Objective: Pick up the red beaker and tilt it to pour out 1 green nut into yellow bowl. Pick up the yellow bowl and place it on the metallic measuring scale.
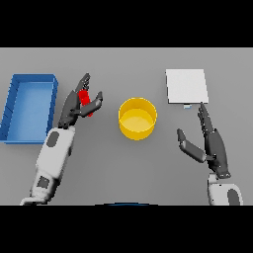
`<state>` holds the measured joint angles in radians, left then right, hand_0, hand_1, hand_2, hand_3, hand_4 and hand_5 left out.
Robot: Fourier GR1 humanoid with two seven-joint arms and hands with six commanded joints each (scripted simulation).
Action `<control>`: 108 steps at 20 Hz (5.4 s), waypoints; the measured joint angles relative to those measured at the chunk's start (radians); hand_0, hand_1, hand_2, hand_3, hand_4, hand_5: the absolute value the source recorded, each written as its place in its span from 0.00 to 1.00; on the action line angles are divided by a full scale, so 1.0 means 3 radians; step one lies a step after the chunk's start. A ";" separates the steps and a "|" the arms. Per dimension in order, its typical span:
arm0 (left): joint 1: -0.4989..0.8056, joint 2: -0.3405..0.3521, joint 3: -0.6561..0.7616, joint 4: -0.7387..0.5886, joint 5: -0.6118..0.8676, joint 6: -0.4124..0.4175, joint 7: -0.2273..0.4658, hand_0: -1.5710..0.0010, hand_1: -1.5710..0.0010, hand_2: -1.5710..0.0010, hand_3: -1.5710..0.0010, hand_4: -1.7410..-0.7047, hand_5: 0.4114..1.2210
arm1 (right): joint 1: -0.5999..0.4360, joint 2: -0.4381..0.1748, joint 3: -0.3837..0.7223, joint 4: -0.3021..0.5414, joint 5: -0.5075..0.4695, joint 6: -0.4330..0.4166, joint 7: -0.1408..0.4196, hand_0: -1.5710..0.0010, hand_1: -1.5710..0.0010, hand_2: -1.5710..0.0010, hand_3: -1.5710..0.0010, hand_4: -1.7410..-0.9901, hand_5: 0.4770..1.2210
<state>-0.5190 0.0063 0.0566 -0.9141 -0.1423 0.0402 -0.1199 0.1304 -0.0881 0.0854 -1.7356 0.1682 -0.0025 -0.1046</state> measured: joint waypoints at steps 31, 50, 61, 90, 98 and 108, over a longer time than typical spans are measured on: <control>-0.0340 0.0616 -0.1205 -0.0767 -0.0963 0.0036 0.0590 0.00 0.00 0.00 0.00 0.00 0.87 | -0.0002 0.0008 0.0122 -0.0017 0.0231 -0.0051 0.0040 1.00 1.00 1.00 1.00 0.65 0.32; -0.1923 0.0896 -0.3160 0.0193 -0.2587 -0.1047 0.0443 0.00 0.00 0.00 0.00 0.02 1.00 | -0.0033 0.0083 0.0053 0.0051 0.0157 -0.0113 -0.0009 1.00 1.00 1.00 1.00 0.73 0.23; -0.2451 0.0806 -0.4117 0.0494 -0.3140 -0.1043 0.0203 0.00 0.00 0.00 0.00 0.01 1.00 | -0.0065 0.0112 0.0078 0.0024 0.0230 -0.0176 0.0025 1.00 1.00 1.00 1.00 0.77 0.20; -0.3974 0.1398 -0.2945 0.2337 -0.1339 -0.0523 0.0552 0.00 0.00 0.00 0.11 0.00 1.00 | -0.0204 0.0079 0.0127 0.0128 0.0420 -0.0262 -0.0031 1.00 1.00 1.00 1.00 0.82 0.20; -0.3186 0.1970 -0.2171 0.2660 -0.0021 0.0133 0.0901 0.00 0.00 0.00 0.02 0.00 1.00 | -0.0186 0.0069 0.0091 0.0151 0.0101 -0.0026 -0.0135 1.00 1.00 1.00 1.00 0.80 0.24; -0.1795 0.2312 -0.1838 0.1417 0.1145 0.0787 0.1739 0.00 0.00 0.00 0.13 0.00 1.00 | -0.0193 0.0037 0.0142 0.0175 0.0183 -0.0013 -0.0171 1.00 1.00 1.00 1.00 0.72 0.31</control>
<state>-1.0575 0.6999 -0.4948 -0.4889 0.2012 0.2762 0.4017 0.0726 -0.0770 0.1281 -1.6831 0.2231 -0.0064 -0.1559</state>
